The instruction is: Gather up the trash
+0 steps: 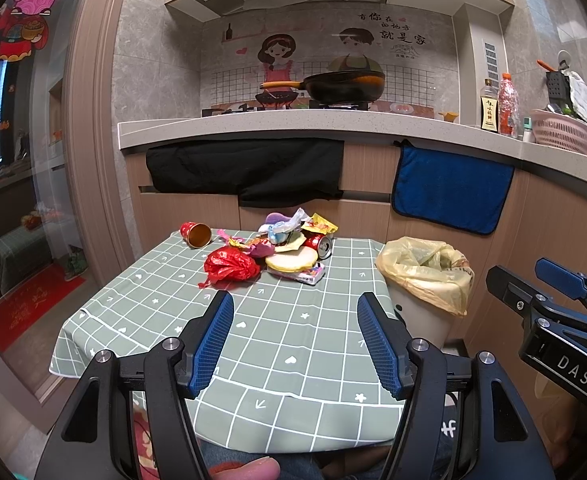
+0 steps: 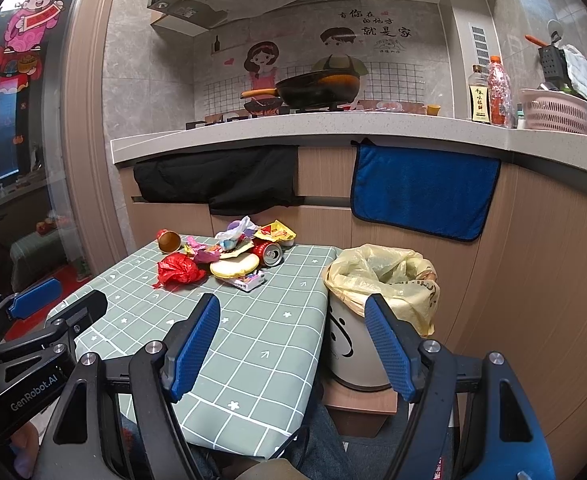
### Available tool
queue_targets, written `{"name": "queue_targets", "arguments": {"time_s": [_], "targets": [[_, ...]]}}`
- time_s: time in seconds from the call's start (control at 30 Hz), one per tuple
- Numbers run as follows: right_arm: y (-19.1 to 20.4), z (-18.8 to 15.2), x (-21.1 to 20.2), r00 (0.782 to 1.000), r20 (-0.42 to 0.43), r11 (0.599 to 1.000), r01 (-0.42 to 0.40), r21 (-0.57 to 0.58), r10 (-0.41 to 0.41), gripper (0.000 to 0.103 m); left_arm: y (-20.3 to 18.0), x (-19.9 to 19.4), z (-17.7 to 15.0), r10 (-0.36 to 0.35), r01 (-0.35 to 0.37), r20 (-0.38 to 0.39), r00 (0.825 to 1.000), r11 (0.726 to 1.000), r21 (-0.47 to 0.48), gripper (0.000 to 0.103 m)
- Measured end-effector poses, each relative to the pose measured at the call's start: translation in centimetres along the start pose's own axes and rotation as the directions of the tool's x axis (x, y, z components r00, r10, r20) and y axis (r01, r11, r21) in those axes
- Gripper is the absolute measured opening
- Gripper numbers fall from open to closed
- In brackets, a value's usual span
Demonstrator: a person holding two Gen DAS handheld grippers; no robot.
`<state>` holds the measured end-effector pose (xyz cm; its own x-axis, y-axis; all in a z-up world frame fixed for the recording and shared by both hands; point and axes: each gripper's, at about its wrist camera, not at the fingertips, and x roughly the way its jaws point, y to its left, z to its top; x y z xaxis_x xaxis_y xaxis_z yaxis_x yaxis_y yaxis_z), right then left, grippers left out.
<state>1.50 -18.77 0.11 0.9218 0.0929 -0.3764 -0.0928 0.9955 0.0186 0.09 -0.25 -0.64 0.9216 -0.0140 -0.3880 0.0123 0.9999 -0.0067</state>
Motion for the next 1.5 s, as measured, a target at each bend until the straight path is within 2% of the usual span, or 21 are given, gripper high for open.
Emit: {"name": "queue_targets", "arguments": {"time_s": [0.43, 0.63, 0.8, 0.97, 1.13, 1.3, 1.5], "targets": [[-0.1, -0.1, 0.1, 1.000, -0.003, 1.000, -0.002, 0.000, 0.002, 0.073, -0.4, -0.1, 0.2, 0.002, -0.002, -0.004, 1.000, 1.000, -0.007, 0.065], [-0.5, 0.0, 1.8, 1.000, -0.023, 1.000, 0.012, 0.001, -0.012, 0.073, 0.5, 1.6, 0.7, 0.015, -0.015, -0.001, 1.000, 0.999, -0.028, 0.065], [-0.6, 0.4, 5.3, 0.998, -0.066, 1.000, 0.007, -0.024, -0.008, 0.073, 2.9, 5.5, 1.3, -0.073, 0.068, -0.055, 0.996, 0.993, -0.094, 0.064], [-0.7, 1.3, 9.6, 0.996, -0.093, 0.999, -0.001, -0.052, -0.004, 0.073, 4.2, 9.6, 2.1, -0.060, 0.056, -0.062, 0.996, 0.996, -0.073, 0.064], [-1.4, 3.3, 15.1, 0.993, -0.117, 0.999, -0.031, -0.028, 0.028, 0.073, 7.2, 15.7, 3.0, -0.047, 0.029, -0.127, 0.991, 0.990, -0.137, 0.061], [-1.2, 5.7, 20.0, 0.994, -0.102, 0.998, -0.043, -0.035, 0.039, 0.073, 10.7, 22.7, 4.0, -0.047, -0.004, -0.194, 0.980, 0.967, -0.254, 0.060], [0.1, 7.1, 25.0, 0.990, -0.116, 0.994, -0.087, -0.068, 0.079, 0.073, 12.1, 30.0, 4.4, -0.025, -0.051, -0.250, 0.968, 0.955, -0.294, 0.058]]}}
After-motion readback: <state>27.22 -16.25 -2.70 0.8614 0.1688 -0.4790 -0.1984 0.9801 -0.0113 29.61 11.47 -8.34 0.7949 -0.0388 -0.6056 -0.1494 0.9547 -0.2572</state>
